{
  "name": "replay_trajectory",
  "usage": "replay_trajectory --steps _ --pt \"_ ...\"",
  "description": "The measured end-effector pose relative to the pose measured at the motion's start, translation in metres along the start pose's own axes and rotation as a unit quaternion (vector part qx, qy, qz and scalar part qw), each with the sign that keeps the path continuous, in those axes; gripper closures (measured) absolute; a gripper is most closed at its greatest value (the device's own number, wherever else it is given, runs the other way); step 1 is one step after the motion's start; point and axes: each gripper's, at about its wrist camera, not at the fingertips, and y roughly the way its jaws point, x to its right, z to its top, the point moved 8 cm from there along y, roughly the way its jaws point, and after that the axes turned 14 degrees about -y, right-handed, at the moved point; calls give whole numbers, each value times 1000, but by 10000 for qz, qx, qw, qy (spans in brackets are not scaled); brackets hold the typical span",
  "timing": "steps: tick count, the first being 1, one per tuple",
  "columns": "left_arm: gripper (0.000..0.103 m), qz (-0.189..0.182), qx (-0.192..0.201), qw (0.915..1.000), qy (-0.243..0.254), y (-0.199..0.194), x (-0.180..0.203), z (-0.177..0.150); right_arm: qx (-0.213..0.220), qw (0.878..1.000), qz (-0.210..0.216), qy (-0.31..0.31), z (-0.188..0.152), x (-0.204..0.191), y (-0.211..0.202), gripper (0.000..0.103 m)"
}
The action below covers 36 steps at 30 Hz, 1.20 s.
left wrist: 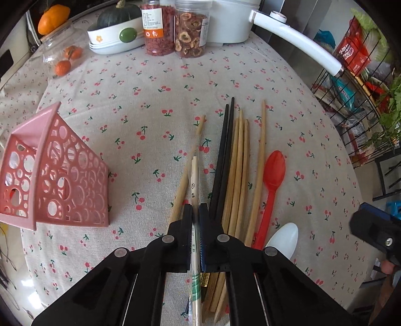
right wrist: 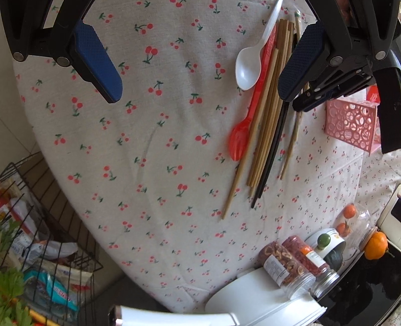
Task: Organize utensils
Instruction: 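Grasp a wooden chopstick with the left tool while the right tool reaches the white spoon, then drop the chopstick into the pink holder with the left tool while the right tool grasps the white spoon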
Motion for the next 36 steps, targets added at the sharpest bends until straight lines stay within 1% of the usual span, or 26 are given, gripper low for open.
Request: replay_trajectory --steps 1,3,4,5,6,7,9,10,12,13,15,16,17,18,20,21,23,26,29,32,36 --pt "98 -96 67 9999 12 -7 2 0 -120 9997 212 64 -4 -3 7 7" --pt "98 -248 215 9994 60 -24 4 -1 -367 9974 589 216 -11 -10 20 17" --pt "98 -319 306 9990 99 -32 5 -1 -451 9961 707 265 -14 -12 26 19" --pt "98 -376 401 9984 140 -40 7 -2 -515 9953 765 292 -15 -14 30 23" --pt "98 -421 489 9978 176 -48 7 -3 -561 9949 790 295 -17 -16 34 27" --pt "98 -470 574 9970 203 -57 6 -4 -598 9946 804 278 -18 -18 38 30" --pt "98 -558 721 9956 237 -73 4 -6 -659 9939 847 260 -19 -23 44 40" --pt "98 -599 790 9948 246 -81 2 -7 -701 9934 868 249 -20 -25 48 43" --pt "98 -647 920 9933 277 -96 -2 -10 -771 9928 886 220 -23 -29 55 55" --pt "98 -657 983 9926 293 -102 -4 -11 -804 9927 878 207 -24 -31 58 58" --pt "98 -671 1099 9912 314 -114 -9 -15 -739 9937 833 138 -23 -33 61 67" --pt "98 -683 1157 9904 312 -120 -12 -16 -729 9940 814 97 -22 -34 62 70" --pt "98 -700 1220 9896 302 -125 -15 -16 -722 9940 816 57 -22 -35 64 77" --pt "98 -709 1296 9886 287 -131 -19 -16 -716 9942 798 19 -22 -36 65 86" --pt "98 -724 1478 9861 233 -143 -28 -16 -691 9949 740 -29 -22 -35 67 97" --pt "98 -745 1572 9846 197 -151 -32 -15 -666 9952 718 -1 -22 -35 66 99" --pt "98 -823 1792 9803 99 -168 -41 -11 -571 9960 686 2 -21 -37 60 100" --pt "98 -935 2225 9704 -74 -198 -57 0 -232 9978 597 -162 -14 -44 39 100" --pt "98 -989 2760 9558 -235 -226 -72 12 189 9981 522 -280 -5 -52 14 100" --pt "98 -1037 3282 9381 -381 -248 -86 25 568 9967 454 -352 3 -59 -8 100" --pt "98 -1062 3771 9185 -532 -258 -99 43 977 9937 264 -487 13 -68 -30 100"
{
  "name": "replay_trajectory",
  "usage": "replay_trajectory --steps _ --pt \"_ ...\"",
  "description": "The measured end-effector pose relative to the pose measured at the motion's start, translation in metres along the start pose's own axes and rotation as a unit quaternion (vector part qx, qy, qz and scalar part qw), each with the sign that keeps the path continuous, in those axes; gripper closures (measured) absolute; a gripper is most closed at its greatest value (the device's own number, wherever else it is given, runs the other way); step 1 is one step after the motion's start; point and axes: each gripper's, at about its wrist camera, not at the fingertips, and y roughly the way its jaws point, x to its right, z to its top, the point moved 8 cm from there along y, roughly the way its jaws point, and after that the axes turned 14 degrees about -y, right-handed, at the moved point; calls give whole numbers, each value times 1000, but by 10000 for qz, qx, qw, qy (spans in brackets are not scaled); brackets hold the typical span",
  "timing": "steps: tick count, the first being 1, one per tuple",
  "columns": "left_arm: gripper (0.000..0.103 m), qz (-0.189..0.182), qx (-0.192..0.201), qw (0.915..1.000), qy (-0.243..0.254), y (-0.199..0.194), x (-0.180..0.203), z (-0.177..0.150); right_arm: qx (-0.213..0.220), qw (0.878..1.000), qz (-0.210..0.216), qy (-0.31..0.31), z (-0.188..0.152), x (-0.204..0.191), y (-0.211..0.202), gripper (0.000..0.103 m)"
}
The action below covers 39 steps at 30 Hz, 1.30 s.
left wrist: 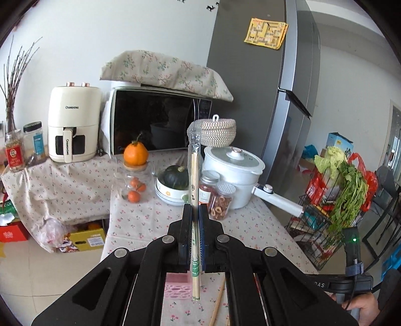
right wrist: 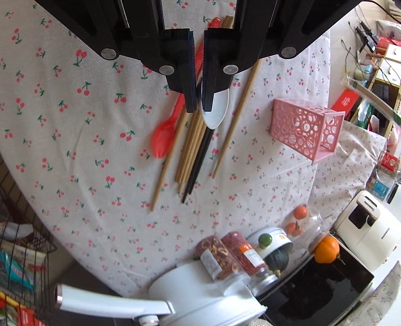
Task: Organize utensils
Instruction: 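Drop the chopstick into the pink holder with the left tool while the right tool grasps the white spoon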
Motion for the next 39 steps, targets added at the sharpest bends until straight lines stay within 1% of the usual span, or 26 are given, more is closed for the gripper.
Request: replay_trajectory --steps 3,5,9,12,15,17,20,22,24,26,28,29,30,32,35,36,39 --pt "98 -1 296 9996 39 7 -7 1 193 9997 -85 -118 7 -6 -9 100" --pt "98 -18 414 9991 66 14 -12 -3 306 9992 -151 -187 11 -9 -14 100" --pt "98 -122 432 9990 -23 26 -20 -12 483 9984 -192 -222 17 -14 -20 100" --pt "98 -177 589 9981 57 31 -21 -12 592 9978 -205 -235 22 -18 -23 100" --pt "98 -151 734 9971 157 37 -25 -13 699 9972 -165 -220 26 -23 -25 100" --pt "98 -87 753 9969 223 45 -28 -15 780 9965 -194 -246 29 -28 -26 100" --pt "98 -39 631 9976 264 58 -35 -20 911 9949 -287 -313 35 -34 -28 100" --pt "98 22 475 9983 345 68 -39 -28 988 9938 -337 -379 38 -40 -28 100" --pt "97 49 193 9993 326 81 -45 -37 1067 9924 -408 -463 41 -45 -29 100" --pt "95 52 -268 9995 168 94 -52 -47 1137 9909 -469 -555 43 -50 -29 100" --pt "78 142 -603 9981 -36 100 -58 -52 1156 9898 -495 -663 45 -57 -29 100" --pt "57 128 -692 9974 -177 99 -61 -52 1157 9895 -491 -717 46 -62 -29 100" --pt "40 111 -743 9966 -331 96 -64 -51 1161 9890 -494 -766 47 -66 -29 100" --pt "33 51 -804 9947 -634 85 -69 -48 1197 9874 -529 -890 49 -76 -30 100" --pt "30 93 -1009 9910 -880 69 -77 -46 1331 9837 -572 -1067 58 -94 -34 100" --pt "27 189 -1068 9901 -893 64 -81 -47 1398 9820 -595 -1122 63 -101 -35 100" --pt "25 617 -1309 9861 -814 55 -96 -52 1630 9740 -736 -1389 80 -123 -41 100"
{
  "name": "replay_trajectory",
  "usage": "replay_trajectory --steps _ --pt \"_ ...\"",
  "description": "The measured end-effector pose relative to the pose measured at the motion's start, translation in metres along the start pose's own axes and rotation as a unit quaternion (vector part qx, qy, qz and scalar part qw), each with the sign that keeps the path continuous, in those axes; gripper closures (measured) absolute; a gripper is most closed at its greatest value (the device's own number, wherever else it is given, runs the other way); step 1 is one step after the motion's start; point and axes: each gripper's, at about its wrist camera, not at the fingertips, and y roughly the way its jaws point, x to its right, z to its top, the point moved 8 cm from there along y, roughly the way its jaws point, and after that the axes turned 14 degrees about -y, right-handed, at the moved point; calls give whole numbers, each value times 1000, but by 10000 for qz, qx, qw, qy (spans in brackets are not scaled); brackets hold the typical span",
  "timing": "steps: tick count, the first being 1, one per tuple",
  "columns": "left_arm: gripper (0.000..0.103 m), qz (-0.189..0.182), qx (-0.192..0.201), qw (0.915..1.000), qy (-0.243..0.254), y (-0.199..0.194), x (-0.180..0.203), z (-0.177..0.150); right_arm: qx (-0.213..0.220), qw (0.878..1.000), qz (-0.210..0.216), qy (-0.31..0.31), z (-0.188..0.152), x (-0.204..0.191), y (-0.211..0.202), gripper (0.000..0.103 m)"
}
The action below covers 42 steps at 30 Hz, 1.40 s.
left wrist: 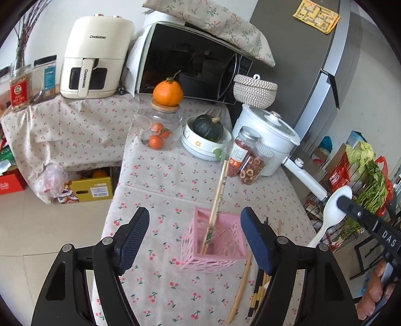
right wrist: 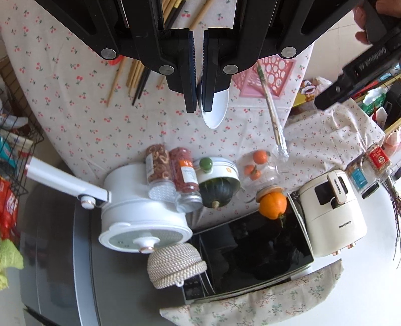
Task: Organize utensils
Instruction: 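Drop the chopstick into the pink holder with the left tool while the right tool grasps the white spoon, then lower the white spoon into the pink holder and open the right tool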
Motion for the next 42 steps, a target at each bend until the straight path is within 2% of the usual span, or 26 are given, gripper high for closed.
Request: replay_trajectory --steps 6,11,18,20,22,23,25,26,27,31,34,42 --pt "25 377 -208 9991 -23 -1 -23 -5 352 9988 -179 -286 36 -26 11 100" --pt "25 446 -386 9983 2 4 -31 -10 634 9950 -457 -627 40 -44 22 100" --pt "25 521 -515 9973 86 10 -34 -16 332 9948 -531 -800 18 -50 57 99" --pt "25 538 -521 9971 103 10 -32 -17 230 9961 -415 -748 12 -50 63 98" --pt "25 507 -537 9972 131 9 -30 -18 167 9983 -88 -553 8 -50 65 97" --pt "25 480 -542 9973 148 8 -27 -19 122 9991 72 -406 6 -49 64 95" --pt "25 429 -536 9974 202 6 -22 -20 90 9997 207 -137 6 -41 59 80" --pt "25 410 -528 9975 231 4 -20 -21 128 9996 249 -28 6 -37 55 66" --pt "25 396 -524 9975 262 3 -17 -22 163 9995 280 57 7 -32 50 59" --pt "25 384 -549 9972 343 0 -9 -28 115 9991 308 281 4 -12 32 53" --pt "25 374 -566 9968 429 -3 -1 -34 33 9987 260 431 -3 5 20 43" --pt "25 335 -657 9948 696 -11 21 -53 -530 9976 75 428 -37 37 8 28"
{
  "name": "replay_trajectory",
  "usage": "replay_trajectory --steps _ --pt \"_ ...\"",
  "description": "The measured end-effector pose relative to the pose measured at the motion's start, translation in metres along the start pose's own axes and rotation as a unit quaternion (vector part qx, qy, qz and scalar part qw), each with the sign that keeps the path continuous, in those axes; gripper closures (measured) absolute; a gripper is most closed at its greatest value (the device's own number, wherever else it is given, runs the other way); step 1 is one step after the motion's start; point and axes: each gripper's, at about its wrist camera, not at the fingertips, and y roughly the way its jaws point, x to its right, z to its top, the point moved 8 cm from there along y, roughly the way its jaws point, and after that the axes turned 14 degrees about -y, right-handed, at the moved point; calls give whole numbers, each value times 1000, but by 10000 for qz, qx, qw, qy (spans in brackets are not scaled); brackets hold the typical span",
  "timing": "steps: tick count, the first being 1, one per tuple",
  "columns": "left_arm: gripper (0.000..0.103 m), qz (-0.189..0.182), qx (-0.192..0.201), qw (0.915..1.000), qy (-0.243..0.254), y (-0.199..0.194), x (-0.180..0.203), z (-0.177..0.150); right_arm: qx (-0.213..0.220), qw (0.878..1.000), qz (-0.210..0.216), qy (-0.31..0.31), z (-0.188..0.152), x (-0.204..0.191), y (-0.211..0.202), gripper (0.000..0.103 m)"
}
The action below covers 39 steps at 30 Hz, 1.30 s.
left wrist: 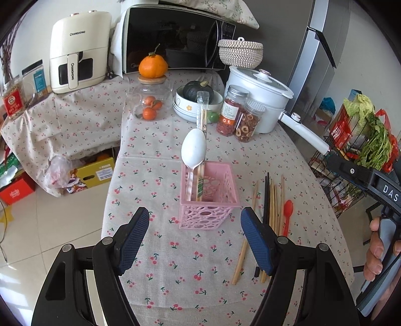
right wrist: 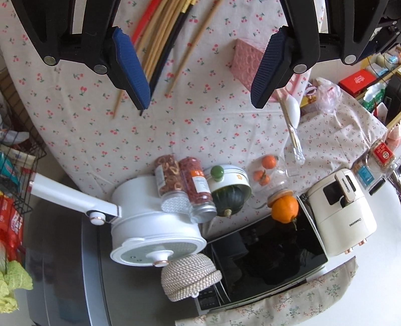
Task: Organize utensils
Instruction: 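Lower the white spoon into the pink holder and open the right tool, then grasp another wooden chopstick with the left tool while the right tool reaches the red spoon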
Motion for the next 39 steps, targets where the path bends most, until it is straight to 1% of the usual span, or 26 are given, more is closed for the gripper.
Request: replay_trajectory --steps 3,7,11,14,19,22,24,27,28,29,30,31,33,34,36,39 --pt "25 17 -27 9999 121 -1 10 -6 -267 9995 -129 -50 -16 13 1 23" --pt "24 43 -105 9997 231 0 24 -14 -650 9975 -269 -23 -39 31 2 21" --pt "23 -6 -340 9990 292 6 40 -29 -973 9944 -399 130 -58 52 2 19" --pt "23 15 -520 9977 426 13 51 -40 -1162 9918 -466 275 -69 67 2 18" --pt "23 130 -865 9942 621 33 69 -56 -1364 9889 -422 423 -78 83 3 17" --pt "23 -98 -1146 9913 640 48 87 -62 -1430 9878 -379 495 -79 91 6 16" --pt "23 -112 -1200 9899 739 59 100 -62 -1488 9865 -389 554 -79 99 9 15" --pt "25 31 -1207 9887 887 79 116 -60 -1557 9849 -432 616 -80 112 13 15" --pt "26 62 -1231 9882 908 86 122 -60 -1579 9844 -462 632 -81 117 14 15" --pt "32 77 -1269 9874 942 95 127 -59 -1606 9837 -498 645 -81 122 16 15" --pt "39 110 -1304 9864 996 104 134 -59 -1639 9829 -531 658 -82 127 18 15" --pt "43 179 -1321 9853 1067 113 139 -58 -1678 9819 -555 677 -84 131 19 15" --pt "55 364 -1318 9828 1242 132 148 -56 -1754 9802 -560 733 -87 140 23 15" --pt "58 458 -1335 9815 1297 142 150 -56 -1787 9794 -552 763 -89 144 25 15" --pt "71 629 -1425 9793 1289 162 150 -54 -1845 9781 -546 796 -91 150 29 15" --pt "75 848 -1495 9781 1171 185 143 -50 -1903 9771 -541 783 -93 156 33 15"
